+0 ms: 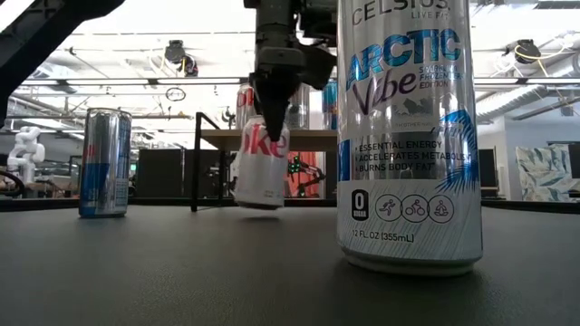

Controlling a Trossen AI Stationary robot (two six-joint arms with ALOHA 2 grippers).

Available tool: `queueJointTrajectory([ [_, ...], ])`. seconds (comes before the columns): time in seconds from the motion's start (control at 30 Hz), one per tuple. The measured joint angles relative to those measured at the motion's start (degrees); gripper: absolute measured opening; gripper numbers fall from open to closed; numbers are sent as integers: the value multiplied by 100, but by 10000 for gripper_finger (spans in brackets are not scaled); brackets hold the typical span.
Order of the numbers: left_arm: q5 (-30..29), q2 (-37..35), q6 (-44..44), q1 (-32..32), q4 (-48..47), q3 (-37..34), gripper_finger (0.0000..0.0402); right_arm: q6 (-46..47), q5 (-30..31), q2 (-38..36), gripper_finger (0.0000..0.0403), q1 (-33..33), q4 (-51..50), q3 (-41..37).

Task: Place canned beverage on shelf
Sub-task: Put the red and silver soda can aligned with the other red and silver soda can on the shelf

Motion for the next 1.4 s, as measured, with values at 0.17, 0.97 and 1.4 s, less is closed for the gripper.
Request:
queueJointTrajectory([
  [0.17, -17, -152, -86, 78, -440, 4, 277, -2, 0, 0, 0, 0, -2, -2],
  [0.97, 133, -1058, -468, 490, -923, 540, 277, -78, -28, -748, 0, 0, 770, -1963],
  [1.4, 103, -1416, -453, 1270, -921, 540, 277, 129, -44, -1315, 0, 0, 994, -2107],
])
